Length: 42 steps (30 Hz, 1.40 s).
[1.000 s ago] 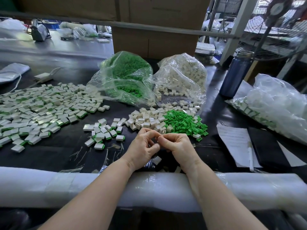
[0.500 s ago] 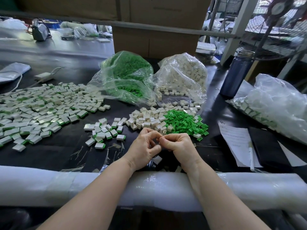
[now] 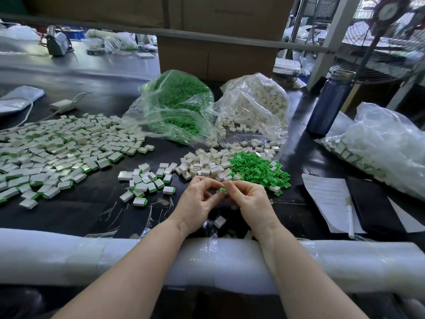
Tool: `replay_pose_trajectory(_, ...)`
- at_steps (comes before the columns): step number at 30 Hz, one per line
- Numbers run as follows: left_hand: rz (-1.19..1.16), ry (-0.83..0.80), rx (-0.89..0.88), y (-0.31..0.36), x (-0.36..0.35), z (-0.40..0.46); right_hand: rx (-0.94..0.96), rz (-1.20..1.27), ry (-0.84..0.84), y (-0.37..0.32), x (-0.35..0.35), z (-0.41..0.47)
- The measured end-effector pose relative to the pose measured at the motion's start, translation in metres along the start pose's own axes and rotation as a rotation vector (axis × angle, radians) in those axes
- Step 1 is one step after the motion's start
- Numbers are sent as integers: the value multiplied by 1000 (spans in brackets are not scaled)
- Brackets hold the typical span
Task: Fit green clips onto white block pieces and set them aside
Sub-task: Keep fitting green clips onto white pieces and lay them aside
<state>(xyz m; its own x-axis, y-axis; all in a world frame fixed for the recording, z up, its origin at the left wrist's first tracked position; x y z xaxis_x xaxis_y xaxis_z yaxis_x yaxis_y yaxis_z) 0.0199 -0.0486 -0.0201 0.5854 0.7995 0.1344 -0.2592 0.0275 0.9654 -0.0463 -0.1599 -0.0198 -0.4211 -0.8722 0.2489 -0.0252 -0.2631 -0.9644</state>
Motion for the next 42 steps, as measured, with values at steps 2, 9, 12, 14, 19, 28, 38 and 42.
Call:
replay_pose_trajectory(2, 28, 37, 2, -2, 2, 0, 7, -14, 35, 1, 2, 1)
replay_pose_trajectory(9, 8, 6, 38, -4, 0, 0, 56, -103, 82, -1, 5, 1)
replay_pose_trajectory(12, 35, -7, 32, -3, 0, -1, 47, -135, 75, 0, 4, 2)
replay_pose_trajectory(14, 20, -21, 40, -2, -1, -1, 30, -160, 63, 1, 2, 2)
replay_pose_trajectory(19, 8, -22, 40, -1, -1, -1, 15, -173, 55, 2, 2, 3)
replay_pose_trajectory(28, 97, 223, 2, -2, 11, -2, 20, -279, 290, 2, 12, 2)
replay_pose_trajectory(38, 282, 539, 131, -11, 31, -1, -82, -407, 456, 11, 21, 5)
replay_pose_trajectory(42, 373, 475, 202, -12, 28, 1, -115, -445, 463, 14, 22, 6)
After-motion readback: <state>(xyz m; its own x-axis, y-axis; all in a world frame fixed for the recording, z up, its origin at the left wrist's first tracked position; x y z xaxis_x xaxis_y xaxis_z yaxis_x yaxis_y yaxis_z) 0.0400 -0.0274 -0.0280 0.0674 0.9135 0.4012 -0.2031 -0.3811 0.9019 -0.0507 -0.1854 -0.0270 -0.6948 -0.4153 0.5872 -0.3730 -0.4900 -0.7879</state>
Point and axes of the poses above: each hand's wrist, its own z-axis towards the middle knuckle, its own x-axis out of the back of the hand, y = z × x, the point moved 3 cm from there along z, towards the middle knuckle, and after that the axes turned 14 degrees about -z, right-handed, at the moved point
